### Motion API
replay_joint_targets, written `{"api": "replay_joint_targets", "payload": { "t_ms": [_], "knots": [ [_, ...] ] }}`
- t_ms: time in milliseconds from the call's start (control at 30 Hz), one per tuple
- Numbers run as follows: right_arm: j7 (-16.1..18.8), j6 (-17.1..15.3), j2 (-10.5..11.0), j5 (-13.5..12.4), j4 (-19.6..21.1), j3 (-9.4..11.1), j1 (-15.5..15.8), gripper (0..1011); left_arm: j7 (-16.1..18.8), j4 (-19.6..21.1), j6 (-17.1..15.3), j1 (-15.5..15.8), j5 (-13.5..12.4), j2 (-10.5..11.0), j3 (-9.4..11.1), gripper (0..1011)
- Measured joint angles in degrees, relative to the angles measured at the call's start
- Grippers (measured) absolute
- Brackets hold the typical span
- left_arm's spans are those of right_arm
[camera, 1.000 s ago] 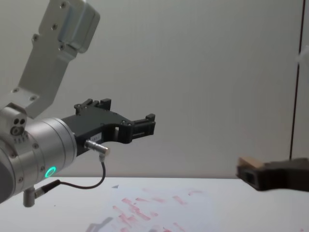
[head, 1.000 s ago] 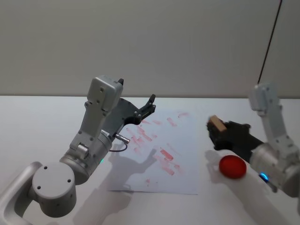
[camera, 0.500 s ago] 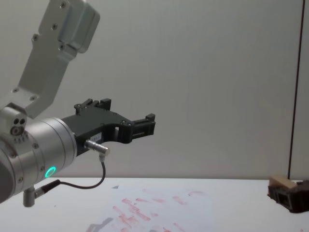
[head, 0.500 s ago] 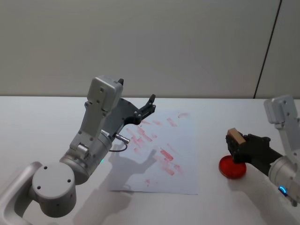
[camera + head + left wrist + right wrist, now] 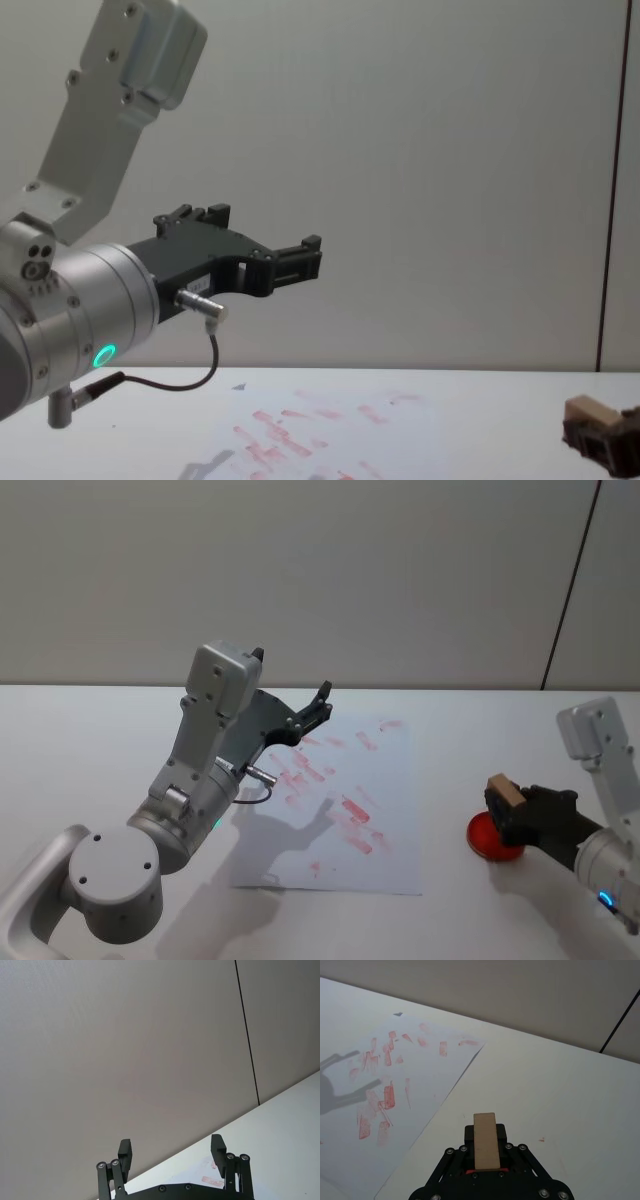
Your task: Use the one hand to pick up the stamp and affix it onto the A4 paper.
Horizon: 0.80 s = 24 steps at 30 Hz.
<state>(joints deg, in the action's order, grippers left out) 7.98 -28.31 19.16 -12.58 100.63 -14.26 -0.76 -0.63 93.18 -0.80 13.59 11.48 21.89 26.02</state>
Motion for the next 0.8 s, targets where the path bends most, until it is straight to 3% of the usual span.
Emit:
{"api": "replay_joint_targets", "payload": {
  "t_ms": [567,800],
  "knots": [
    [0.33,-2.20,0.10,0.82,-0.76,-0.08,0.37,222,0.00,0.00,0.00,0.00,0.00,0.00,0.00,1003],
    [0.33,-2.53,0.07,0.94,-0.84,-0.06,0.40,423,0.00,0.00,0.00,0.00,0.00,0.00,0.00,1003]
  ]
}}
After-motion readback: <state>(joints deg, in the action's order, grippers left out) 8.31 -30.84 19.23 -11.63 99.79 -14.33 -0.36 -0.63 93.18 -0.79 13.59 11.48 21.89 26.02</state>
